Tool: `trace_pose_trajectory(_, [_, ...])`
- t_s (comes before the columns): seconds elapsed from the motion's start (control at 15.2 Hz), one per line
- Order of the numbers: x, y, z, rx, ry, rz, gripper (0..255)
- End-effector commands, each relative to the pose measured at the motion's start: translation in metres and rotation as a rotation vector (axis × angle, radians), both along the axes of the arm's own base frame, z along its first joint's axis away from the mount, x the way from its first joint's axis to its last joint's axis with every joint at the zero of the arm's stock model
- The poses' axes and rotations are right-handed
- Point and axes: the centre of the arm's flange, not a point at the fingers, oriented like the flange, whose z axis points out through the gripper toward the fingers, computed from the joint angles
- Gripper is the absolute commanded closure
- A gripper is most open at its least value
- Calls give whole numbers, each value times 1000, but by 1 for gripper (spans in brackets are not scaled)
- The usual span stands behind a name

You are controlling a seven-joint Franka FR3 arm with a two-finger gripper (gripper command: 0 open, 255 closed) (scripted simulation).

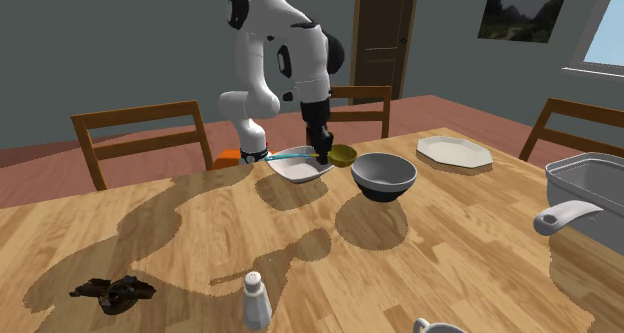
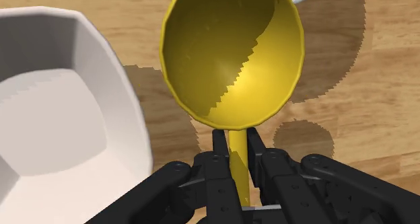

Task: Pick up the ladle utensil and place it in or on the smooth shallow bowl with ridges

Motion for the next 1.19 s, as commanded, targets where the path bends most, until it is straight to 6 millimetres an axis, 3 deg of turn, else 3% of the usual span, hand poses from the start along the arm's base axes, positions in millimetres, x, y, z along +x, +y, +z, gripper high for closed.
trace_pose_trajectory(0.0, [-26,-7,-1,2,0,-1,255])
trace_pose_trajectory(0.73, [-162,-62,3,2,0,-1,255])
trace_pose_trajectory(1.12, [-162,-62,-29,2,0,-1,255])
